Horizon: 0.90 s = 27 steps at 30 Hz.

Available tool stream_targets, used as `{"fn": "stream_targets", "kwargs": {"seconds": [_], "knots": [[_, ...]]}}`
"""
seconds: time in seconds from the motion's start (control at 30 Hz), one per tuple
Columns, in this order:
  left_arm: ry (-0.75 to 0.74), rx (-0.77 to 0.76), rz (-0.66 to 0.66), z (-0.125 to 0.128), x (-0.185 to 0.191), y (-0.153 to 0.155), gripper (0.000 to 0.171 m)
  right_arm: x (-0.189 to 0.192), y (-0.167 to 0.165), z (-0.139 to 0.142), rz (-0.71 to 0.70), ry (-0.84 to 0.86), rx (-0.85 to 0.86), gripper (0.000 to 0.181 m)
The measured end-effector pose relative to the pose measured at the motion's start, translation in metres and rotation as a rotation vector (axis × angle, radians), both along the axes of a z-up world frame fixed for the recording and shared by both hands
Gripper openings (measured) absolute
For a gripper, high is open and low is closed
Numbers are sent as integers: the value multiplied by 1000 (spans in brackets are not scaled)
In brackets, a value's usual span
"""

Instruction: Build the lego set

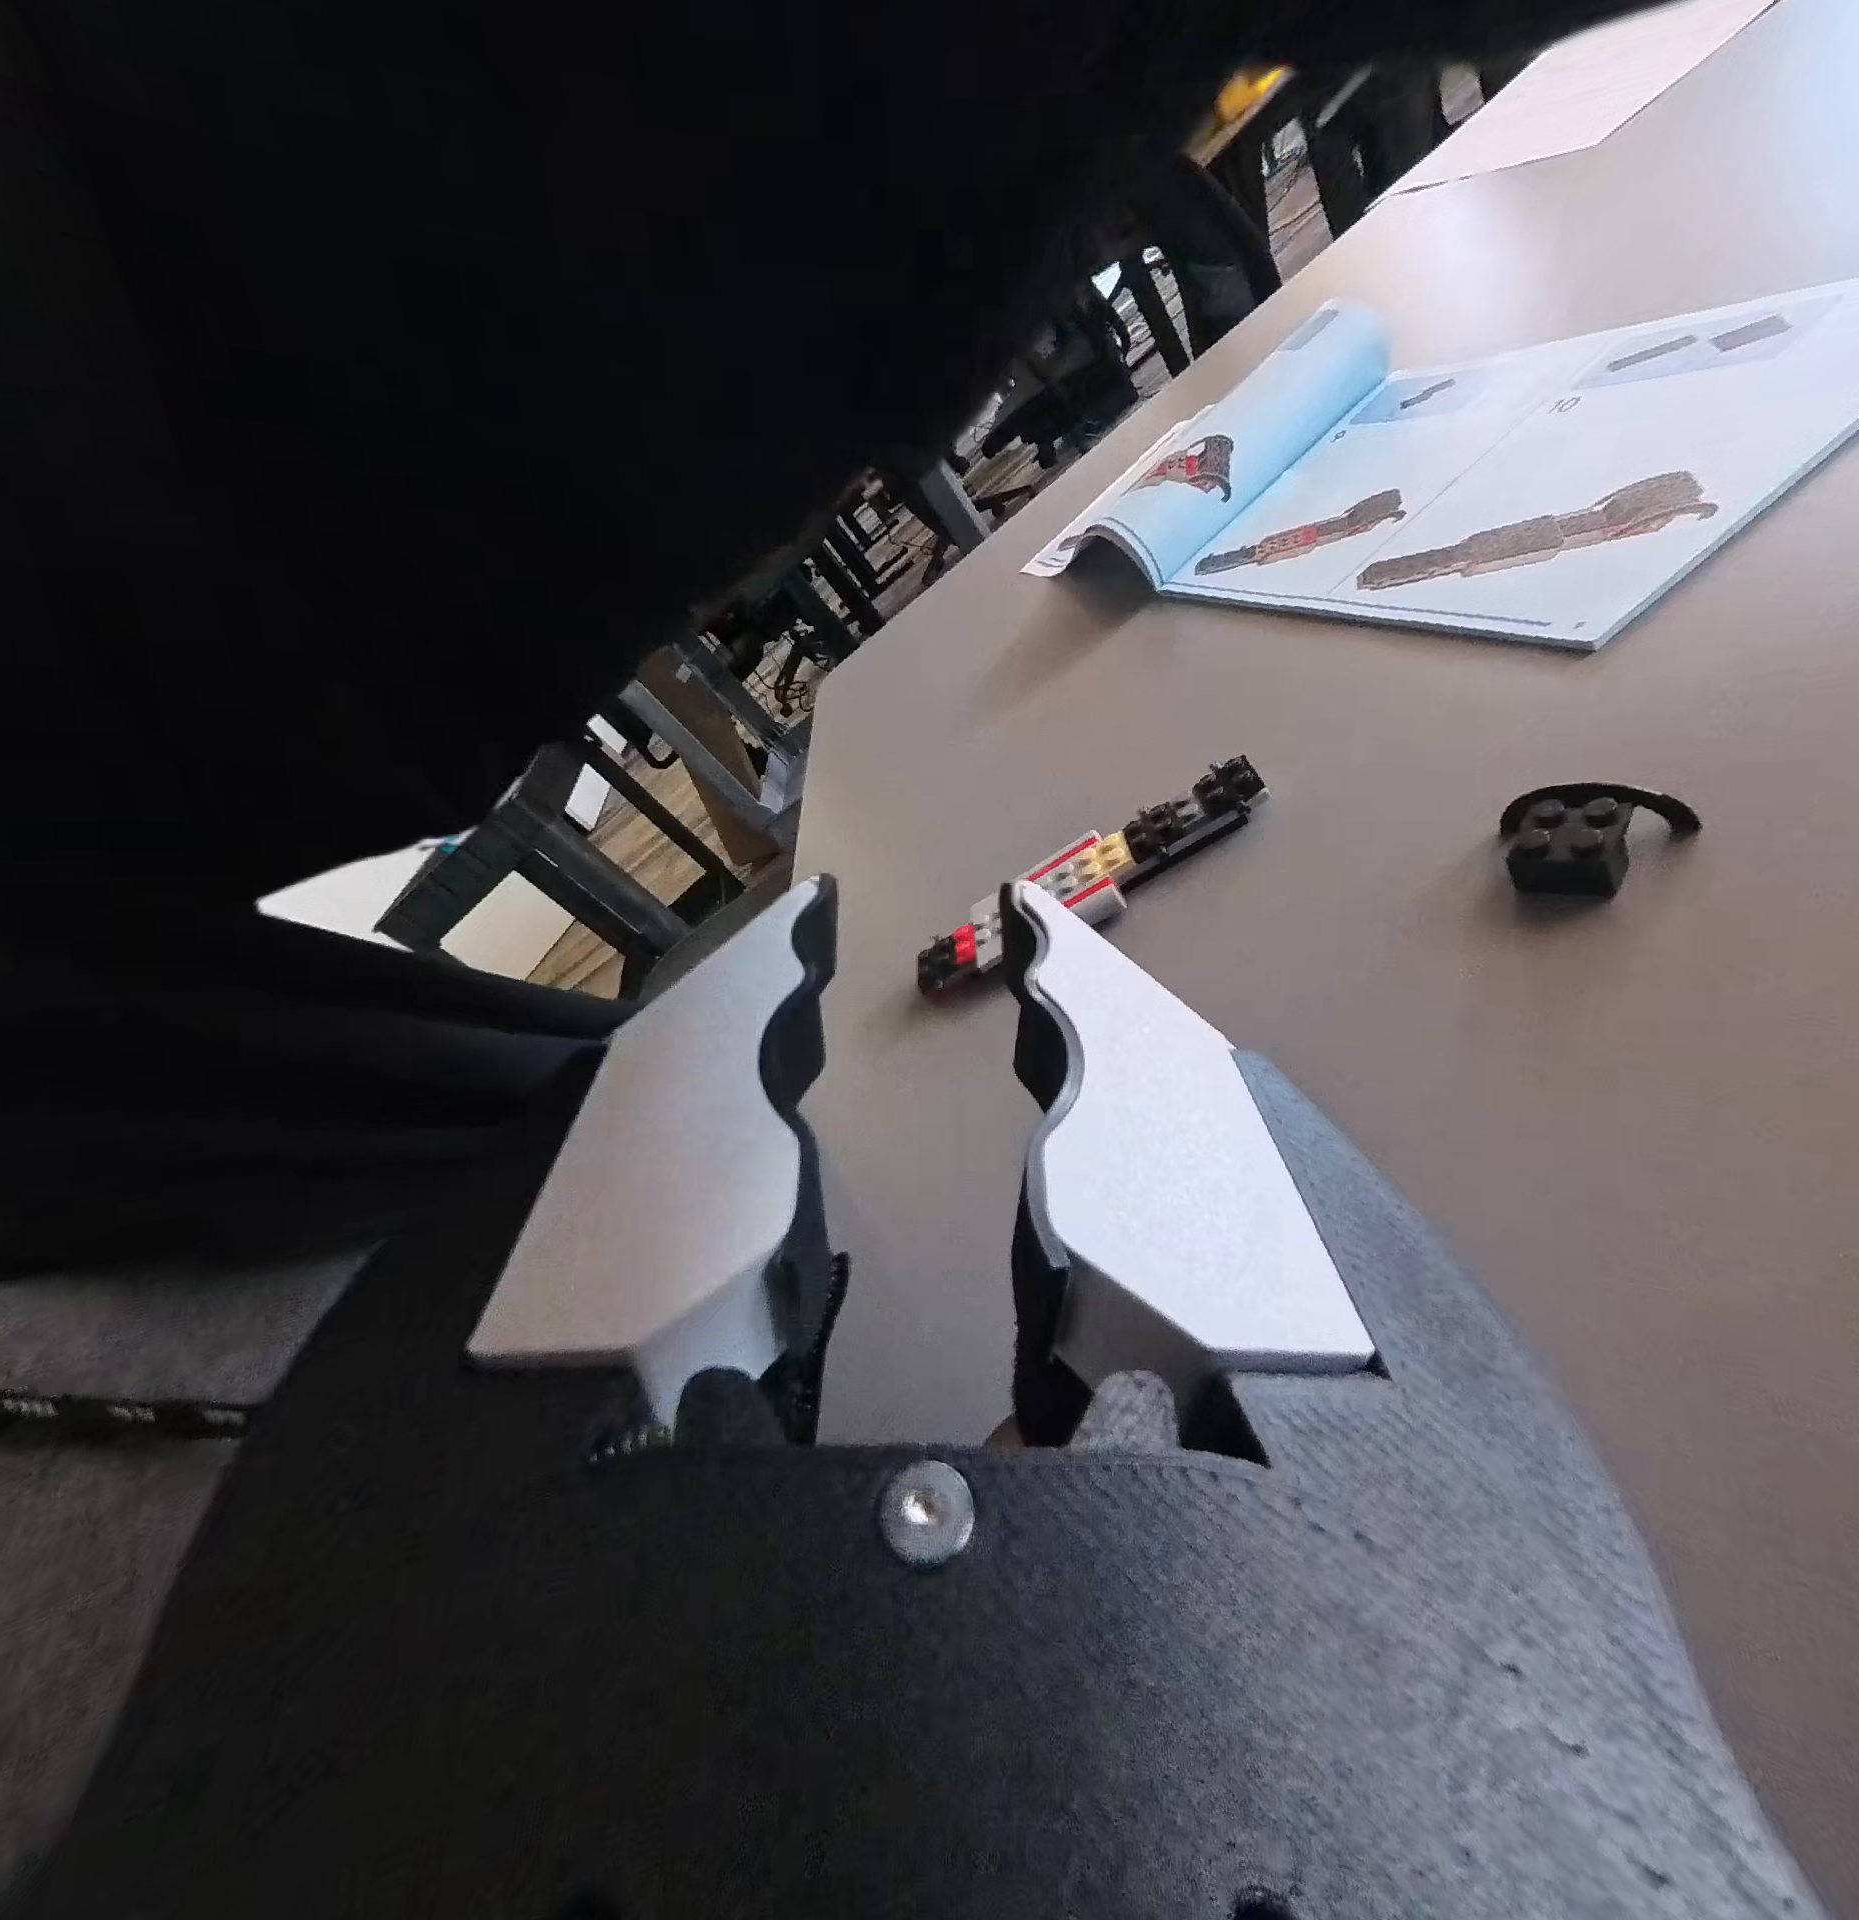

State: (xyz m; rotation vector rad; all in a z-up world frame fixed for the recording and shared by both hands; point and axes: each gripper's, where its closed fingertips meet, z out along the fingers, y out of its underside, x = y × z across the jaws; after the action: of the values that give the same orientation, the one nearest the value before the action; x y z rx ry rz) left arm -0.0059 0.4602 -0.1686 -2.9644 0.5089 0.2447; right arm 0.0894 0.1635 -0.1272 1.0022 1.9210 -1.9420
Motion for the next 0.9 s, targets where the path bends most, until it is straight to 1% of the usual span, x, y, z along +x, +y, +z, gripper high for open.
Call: {"fn": "stream_targets", "kwargs": {"seconds": [0.03,0.13,0.3,0.4,0.53,0.63,0.73,0.83,0.9], "knots": [[24,-33,-5,-7,-3,0,38,0,0,1,2,0,-4,33],[12,-107,13,-21,-4,-3,37,2,1,2,11,-1,-19,34],[22,-164,39,-32,-11,-7,30,3,2,4,21,-2,-36,34],[4,-170,36,-34,-10,-9,22,2,2,5,21,-5,-41,34],[-40,-125,36,-26,-6,-7,21,2,3,4,18,-10,-41,34],[-108,-21,57,-4,-1,-5,21,1,3,4,14,-9,-38,34],[-173,125,89,34,4,-14,21,1,3,4,12,-7,-36,34],[-227,306,155,80,4,-44,21,1,3,4,7,-6,-39,34],[-251,415,233,101,1,-82,21,0,4,5,1,-7,-43,34]]}}
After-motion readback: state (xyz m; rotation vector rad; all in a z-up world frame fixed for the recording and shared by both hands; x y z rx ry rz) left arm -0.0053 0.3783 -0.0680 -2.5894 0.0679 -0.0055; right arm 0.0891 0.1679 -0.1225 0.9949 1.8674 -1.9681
